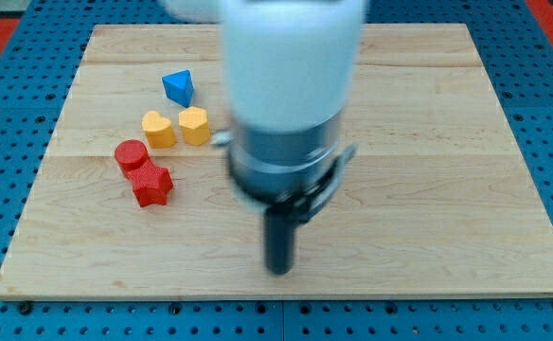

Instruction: Move the blue triangle at the bottom of the blue cube

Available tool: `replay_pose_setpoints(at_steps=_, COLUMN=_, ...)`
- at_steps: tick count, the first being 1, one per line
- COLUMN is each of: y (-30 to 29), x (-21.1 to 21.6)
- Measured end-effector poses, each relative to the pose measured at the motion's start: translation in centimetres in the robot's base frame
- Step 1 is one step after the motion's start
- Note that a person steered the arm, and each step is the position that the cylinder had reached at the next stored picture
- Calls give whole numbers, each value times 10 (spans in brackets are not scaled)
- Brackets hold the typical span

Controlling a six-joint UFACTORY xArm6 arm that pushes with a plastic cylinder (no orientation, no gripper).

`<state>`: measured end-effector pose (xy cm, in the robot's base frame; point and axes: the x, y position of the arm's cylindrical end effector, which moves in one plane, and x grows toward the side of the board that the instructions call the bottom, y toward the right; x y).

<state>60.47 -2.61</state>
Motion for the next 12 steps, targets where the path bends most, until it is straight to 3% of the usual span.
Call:
replay_pose_setpoints(at_steps=1, y=-39, x=14)
replay_pose_setpoints(at_steps=2, y=-141, x=9)
replay_pose_setpoints(at_steps=3, y=-241, x=-35)
replay_pose_setpoints(at_steps=4, y=-278, x=-106)
replay_pose_setpoints(at_steps=6, y=-279, x=-262)
replay_pose_setpoints(at_steps=8, y=-99, x=-266)
replay_pose_setpoints(at_steps=9, y=-113, x=-280)
replay_pose_setpoints(at_steps=11, y=-62, x=-291)
replay_pose_setpoints(at_steps=12, y=-71, x=-320)
